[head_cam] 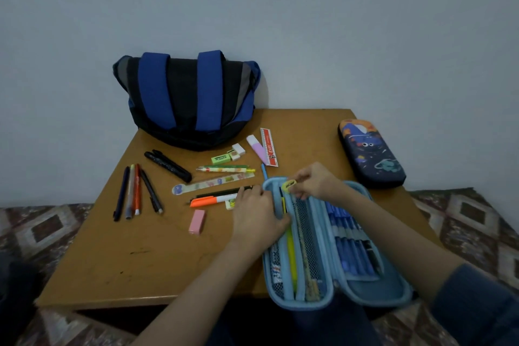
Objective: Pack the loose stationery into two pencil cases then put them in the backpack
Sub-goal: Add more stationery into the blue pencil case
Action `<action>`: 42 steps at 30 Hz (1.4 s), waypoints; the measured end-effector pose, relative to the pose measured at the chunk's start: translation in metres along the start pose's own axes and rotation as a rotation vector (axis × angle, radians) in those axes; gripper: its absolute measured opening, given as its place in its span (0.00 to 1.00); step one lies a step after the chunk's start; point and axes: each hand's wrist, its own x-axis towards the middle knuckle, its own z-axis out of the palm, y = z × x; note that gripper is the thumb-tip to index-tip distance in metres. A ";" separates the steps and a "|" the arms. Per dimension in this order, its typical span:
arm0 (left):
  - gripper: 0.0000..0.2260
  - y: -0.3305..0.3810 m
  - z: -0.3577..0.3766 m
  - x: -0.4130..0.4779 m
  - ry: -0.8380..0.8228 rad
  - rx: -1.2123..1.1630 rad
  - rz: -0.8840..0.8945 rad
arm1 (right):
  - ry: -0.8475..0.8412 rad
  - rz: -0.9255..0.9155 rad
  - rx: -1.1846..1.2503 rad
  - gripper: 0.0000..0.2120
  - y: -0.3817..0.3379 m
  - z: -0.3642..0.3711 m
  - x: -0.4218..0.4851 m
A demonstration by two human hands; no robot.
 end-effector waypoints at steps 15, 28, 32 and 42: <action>0.05 -0.005 0.001 0.001 0.105 -0.415 -0.133 | 0.153 -0.173 -0.115 0.08 0.004 0.020 -0.004; 0.04 -0.010 0.006 0.001 0.120 -0.375 -0.066 | 0.316 -0.459 -0.215 0.03 0.020 0.040 0.000; 0.04 -0.011 0.008 0.002 0.124 -0.345 -0.049 | 0.348 -0.544 -0.298 0.02 0.024 0.045 0.000; 0.17 -0.013 0.005 -0.001 0.011 0.170 0.252 | 0.352 -0.546 -0.282 0.03 0.022 0.039 0.003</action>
